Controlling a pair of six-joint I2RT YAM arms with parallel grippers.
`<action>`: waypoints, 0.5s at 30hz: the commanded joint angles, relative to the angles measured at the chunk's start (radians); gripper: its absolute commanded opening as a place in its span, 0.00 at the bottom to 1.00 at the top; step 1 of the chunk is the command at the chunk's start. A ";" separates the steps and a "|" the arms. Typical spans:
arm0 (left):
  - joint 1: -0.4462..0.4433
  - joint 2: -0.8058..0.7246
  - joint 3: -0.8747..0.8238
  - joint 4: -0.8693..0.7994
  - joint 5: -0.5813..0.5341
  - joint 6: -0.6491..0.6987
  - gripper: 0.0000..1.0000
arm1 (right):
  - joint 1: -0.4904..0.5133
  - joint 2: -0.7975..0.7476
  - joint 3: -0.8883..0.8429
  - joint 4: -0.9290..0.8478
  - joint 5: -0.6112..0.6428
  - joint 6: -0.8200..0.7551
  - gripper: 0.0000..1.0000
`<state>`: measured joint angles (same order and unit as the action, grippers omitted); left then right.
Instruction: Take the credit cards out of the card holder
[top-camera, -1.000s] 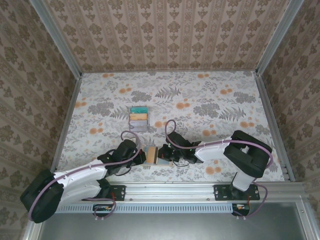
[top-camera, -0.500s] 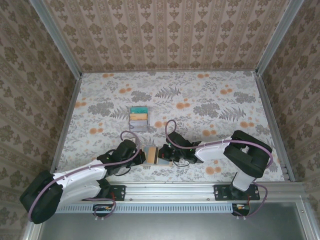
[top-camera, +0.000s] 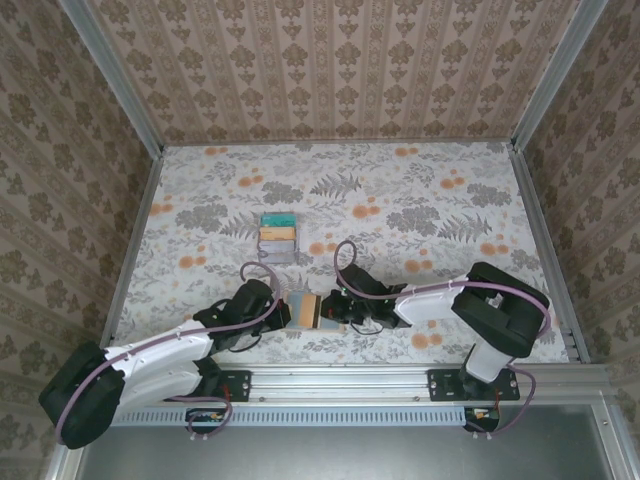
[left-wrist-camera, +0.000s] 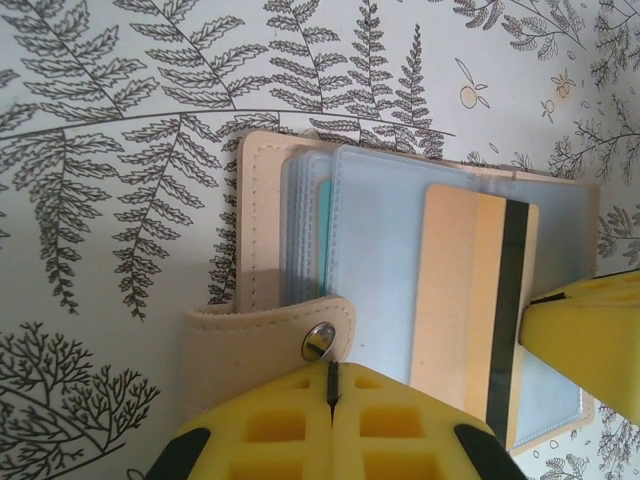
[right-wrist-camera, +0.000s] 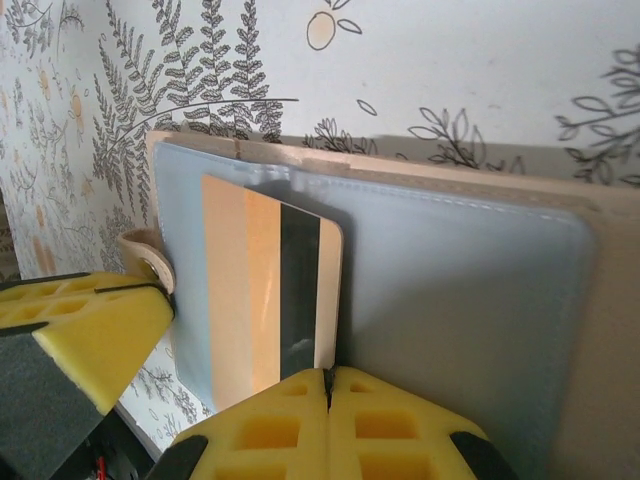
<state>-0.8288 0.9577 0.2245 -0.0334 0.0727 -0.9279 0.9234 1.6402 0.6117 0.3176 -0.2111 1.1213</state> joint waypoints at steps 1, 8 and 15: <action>0.013 0.004 -0.013 -0.123 -0.043 -0.005 0.01 | -0.010 -0.042 -0.040 -0.021 0.009 -0.032 0.00; 0.016 0.005 -0.010 -0.127 -0.043 -0.002 0.01 | -0.027 -0.119 -0.093 -0.028 0.013 -0.056 0.00; 0.017 -0.008 0.002 -0.144 -0.039 0.000 0.01 | -0.043 -0.258 -0.138 -0.104 0.039 -0.110 0.00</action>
<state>-0.8223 0.9524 0.2276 -0.0536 0.0696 -0.9279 0.8894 1.4414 0.4908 0.2756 -0.2047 1.0588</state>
